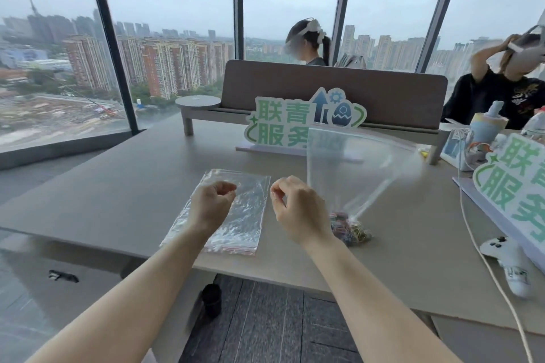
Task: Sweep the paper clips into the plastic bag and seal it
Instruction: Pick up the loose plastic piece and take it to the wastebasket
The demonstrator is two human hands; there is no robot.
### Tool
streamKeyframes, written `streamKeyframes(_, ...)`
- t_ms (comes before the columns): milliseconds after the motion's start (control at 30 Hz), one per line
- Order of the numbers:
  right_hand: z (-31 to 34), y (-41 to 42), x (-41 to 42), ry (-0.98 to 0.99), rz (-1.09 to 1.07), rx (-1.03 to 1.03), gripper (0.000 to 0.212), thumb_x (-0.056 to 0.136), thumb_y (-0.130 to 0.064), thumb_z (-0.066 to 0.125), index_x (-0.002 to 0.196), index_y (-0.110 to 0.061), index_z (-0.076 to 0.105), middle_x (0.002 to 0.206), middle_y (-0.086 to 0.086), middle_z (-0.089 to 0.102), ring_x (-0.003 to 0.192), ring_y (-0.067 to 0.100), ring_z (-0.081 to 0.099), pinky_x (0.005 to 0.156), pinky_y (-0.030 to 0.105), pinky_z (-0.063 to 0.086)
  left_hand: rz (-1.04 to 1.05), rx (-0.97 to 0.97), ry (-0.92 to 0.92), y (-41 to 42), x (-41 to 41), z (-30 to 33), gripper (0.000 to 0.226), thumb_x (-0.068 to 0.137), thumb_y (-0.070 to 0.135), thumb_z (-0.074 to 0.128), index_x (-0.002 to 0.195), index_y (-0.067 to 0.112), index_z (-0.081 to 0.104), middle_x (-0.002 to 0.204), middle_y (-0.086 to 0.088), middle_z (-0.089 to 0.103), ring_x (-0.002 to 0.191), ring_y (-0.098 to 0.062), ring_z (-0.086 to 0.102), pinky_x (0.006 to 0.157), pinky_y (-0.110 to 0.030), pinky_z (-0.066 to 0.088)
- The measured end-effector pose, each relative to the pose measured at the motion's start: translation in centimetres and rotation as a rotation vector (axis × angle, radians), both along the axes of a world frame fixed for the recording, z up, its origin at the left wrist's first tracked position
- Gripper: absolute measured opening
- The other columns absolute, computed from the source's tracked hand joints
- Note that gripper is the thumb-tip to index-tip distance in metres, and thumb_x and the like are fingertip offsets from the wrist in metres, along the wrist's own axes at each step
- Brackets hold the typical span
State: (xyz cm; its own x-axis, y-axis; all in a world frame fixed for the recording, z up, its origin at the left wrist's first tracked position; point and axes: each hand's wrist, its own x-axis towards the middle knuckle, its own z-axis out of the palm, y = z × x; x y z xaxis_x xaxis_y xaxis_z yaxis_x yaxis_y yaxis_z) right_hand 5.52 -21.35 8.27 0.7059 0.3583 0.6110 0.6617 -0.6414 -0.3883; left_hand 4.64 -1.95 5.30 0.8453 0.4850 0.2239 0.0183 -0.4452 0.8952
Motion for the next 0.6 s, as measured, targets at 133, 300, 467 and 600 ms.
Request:
streamKeyframes(133,-3.4,2.1,-0.2,0.182,0.071,-0.143,0.020,0.093,-0.022,0.054,0.110,-0.019,0.063,0.113,-0.003,0.064,0.096,0.020,0.061,0.067,0.028,0.044,0.014,0.173,0.155,1.3,-2.1,-1.9,0.022,0.087,0.015,0.061,0.104,0.017,0.075,0.107,-0.001,0.074,0.102,-0.020,0.066,0.088,-0.027,0.048)
streamKeyframes(300,-6.1,3.6,-0.5,0.428,0.157,-0.399,0.055,0.089,-0.042,0.056,0.140,-0.031,0.039,0.144,-0.006,0.043,0.129,0.022,0.040,0.100,0.042,0.043,-0.012,0.411,0.311,2.9,-4.2,-4.4,0.029,0.085,0.031,0.059,0.111,0.032,0.071,0.126,0.003,0.065,0.120,-0.023,0.054,0.096,-0.038,0.046)
streamKeyframes(467,-7.5,4.3,-0.3,0.456,0.129,-0.460,0.062,0.091,-0.041,0.055,0.147,-0.028,0.032,0.152,-0.008,0.035,0.135,0.022,0.036,0.105,0.042,0.040,-0.039,0.452,0.338,3.3,-5.0,-5.9,0.032,0.082,0.037,0.059,0.112,0.038,0.070,0.127,0.007,0.065,0.122,-0.022,0.051,0.101,-0.039,0.041)
streamKeyframes(600,-8.0,4.6,-0.3,0.423,0.104,-0.487,0.049,0.095,-0.036,0.051,0.142,-0.025,0.043,0.147,-0.007,0.043,0.130,0.022,0.042,0.102,0.039,0.043,-0.039,0.462,0.333,3.4,-5.2,-6.7,0.034,0.080,0.044,0.057,0.111,0.038,0.071,0.123,0.009,0.065,0.124,-0.019,0.047,0.104,-0.037,0.038)
